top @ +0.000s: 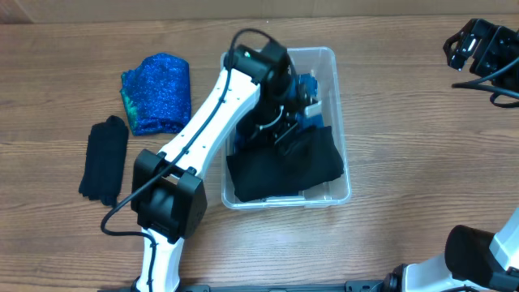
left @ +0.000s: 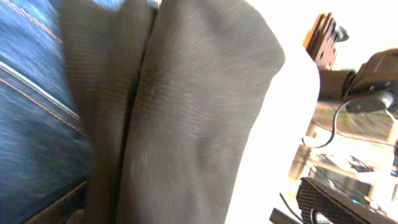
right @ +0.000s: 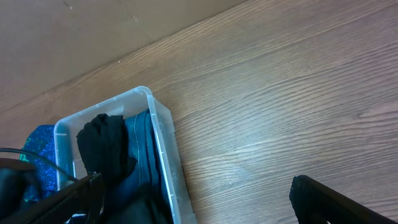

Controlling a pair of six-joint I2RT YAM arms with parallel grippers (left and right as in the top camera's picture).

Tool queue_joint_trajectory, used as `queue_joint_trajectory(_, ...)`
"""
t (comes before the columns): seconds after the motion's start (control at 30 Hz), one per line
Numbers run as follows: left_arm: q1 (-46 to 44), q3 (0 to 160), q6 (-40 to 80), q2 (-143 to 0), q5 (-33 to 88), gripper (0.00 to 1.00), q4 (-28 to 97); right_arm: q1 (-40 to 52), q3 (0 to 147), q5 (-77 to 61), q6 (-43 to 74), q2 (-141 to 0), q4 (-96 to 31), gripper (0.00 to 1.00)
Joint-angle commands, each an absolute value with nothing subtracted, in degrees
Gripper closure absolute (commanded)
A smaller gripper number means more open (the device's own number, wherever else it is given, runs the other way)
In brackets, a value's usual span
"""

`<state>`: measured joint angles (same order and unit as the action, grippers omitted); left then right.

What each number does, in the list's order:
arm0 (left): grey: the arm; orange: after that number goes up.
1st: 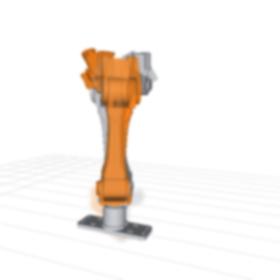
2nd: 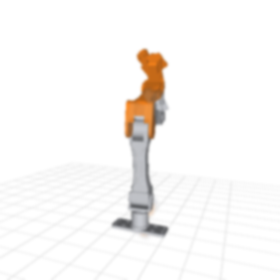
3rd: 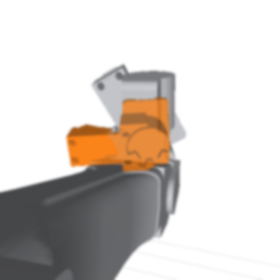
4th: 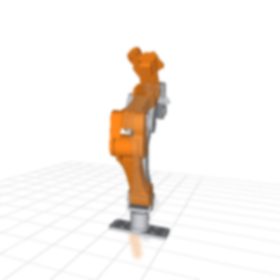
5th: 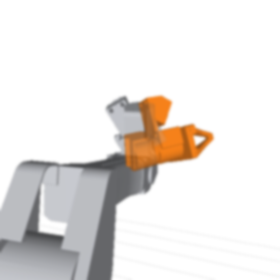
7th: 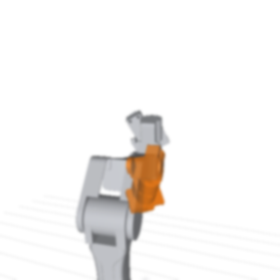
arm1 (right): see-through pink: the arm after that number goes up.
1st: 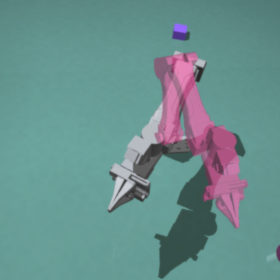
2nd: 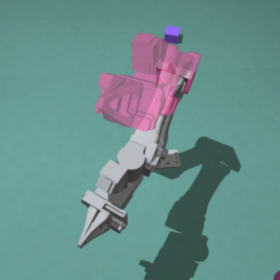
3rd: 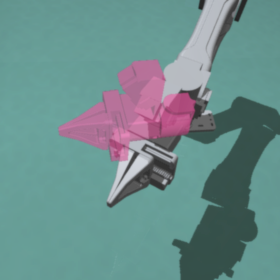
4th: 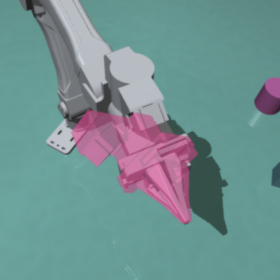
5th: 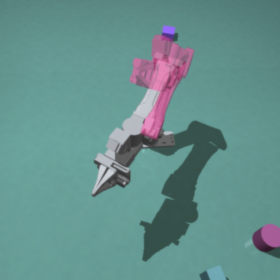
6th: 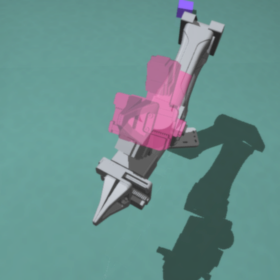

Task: Pack container
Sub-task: 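Carry the black sock right and lay it in the bin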

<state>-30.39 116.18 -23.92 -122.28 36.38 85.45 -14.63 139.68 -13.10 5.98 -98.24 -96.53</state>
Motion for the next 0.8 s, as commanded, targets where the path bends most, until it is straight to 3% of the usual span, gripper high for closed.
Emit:
queue_joint_trajectory(0.0,-29.34,127.92,-19.81,-122.08,35.53,0.00,86.52,-14.81,139.50,-12.69,5.93,-98.17,-96.23,0.00)
queue_joint_trajectory(0.27,-29.69,136.59,-13.50,-122.17,29.82,0.03,90.59,-14.81,139.50,-12.49,5.93,-98.17,-96.16,0.00)
queue_joint_trajectory(0.3,-29.98,135.33,-13.50,-122.32,29.82,0.26,91.05,-14.81,139.50,-12.49,5.93,-98.17,-96.16,0.00)
queue_joint_trajectory(0.37,-30.57,133.38,-13.45,-122.43,29.82,0.57,90.78,-14.81,139.50,-12.49,5.93,-98.17,-96.16,0.00)
queue_joint_trajectory(0.43,-31.48,130.85,-13.43,-122.52,29.85,0.80,90.21,-14.81,139.50,-12.49,5.93,-98.17,-96.16,0.00)
queue_joint_trajectory(0.47,-32.16,128.90,-13.41,-122.52,29.85,0.87,89.36,-14.81,139.50,-12.49,5.93,-98.17,-96.16,0.00)
queue_joint_trajectory(0.57,-34.96,121.93,-12.97,-122.52,29.82,0.92,85.49,-14.81,139.50,-12.49,5.93,-98.17,-96.20,0.00)
queue_joint_trajectory(0.77,-38.83,106.10,-6.55,-122.52,24.29,0.89,70.78,-14.81,139.50,-12.51,5.93,-98.17,-96.71,0.00)
